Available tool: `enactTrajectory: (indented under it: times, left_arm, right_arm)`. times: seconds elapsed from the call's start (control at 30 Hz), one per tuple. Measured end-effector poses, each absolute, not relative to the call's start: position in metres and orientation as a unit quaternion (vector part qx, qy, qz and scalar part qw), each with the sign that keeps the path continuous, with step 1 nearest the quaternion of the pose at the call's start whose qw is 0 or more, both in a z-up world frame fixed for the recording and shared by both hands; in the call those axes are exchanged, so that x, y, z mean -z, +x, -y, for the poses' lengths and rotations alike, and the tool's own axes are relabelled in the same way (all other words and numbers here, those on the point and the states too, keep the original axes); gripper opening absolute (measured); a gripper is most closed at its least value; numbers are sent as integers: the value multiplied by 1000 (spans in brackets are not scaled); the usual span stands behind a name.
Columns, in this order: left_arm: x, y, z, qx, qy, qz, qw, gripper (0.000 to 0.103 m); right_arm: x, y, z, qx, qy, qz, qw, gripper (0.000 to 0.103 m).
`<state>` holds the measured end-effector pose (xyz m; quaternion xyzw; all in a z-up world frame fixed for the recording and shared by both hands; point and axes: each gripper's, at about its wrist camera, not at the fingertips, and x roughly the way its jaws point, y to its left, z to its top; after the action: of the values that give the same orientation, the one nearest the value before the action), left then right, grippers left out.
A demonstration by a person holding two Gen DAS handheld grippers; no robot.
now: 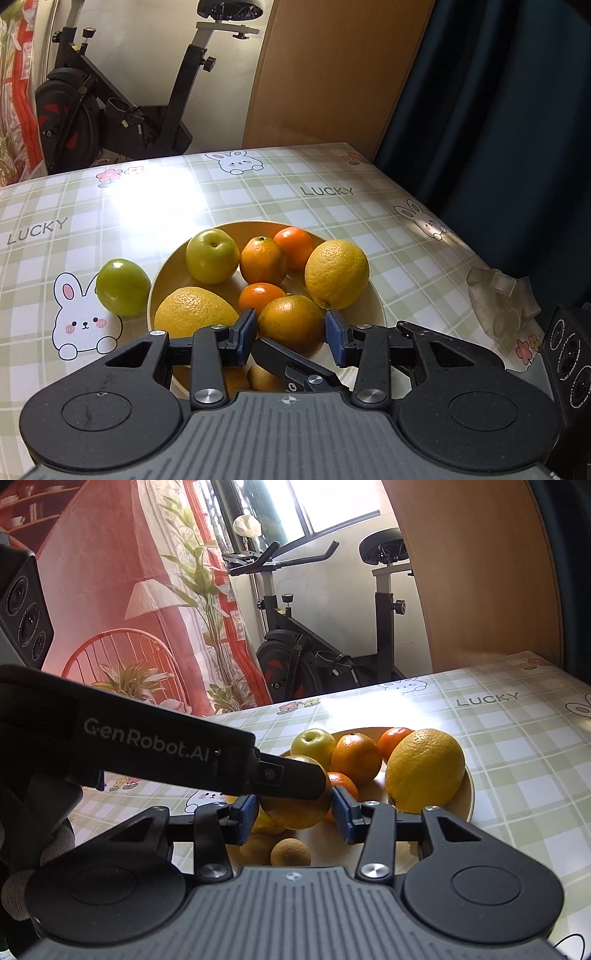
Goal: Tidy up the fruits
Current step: 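Carry the orange onto the plate and open the left gripper, then grasp the green round fruit beside the plate with the left gripper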
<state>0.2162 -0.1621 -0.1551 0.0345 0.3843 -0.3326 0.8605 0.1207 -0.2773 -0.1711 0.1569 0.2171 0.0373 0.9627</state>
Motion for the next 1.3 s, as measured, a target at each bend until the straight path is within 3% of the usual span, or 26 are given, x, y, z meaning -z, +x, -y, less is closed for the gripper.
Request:
enactTrajectory:
  times: [0.83, 1.3]
  left_arm:
    - [157, 218, 161, 324, 33, -383, 864, 43]
    - [137, 226, 101, 288, -36, -361, 886, 43]
  right_arm:
    - [182, 132, 275, -28, 151, -252, 955, 47]
    - [180, 125, 271, -23, 135, -232, 963, 48]
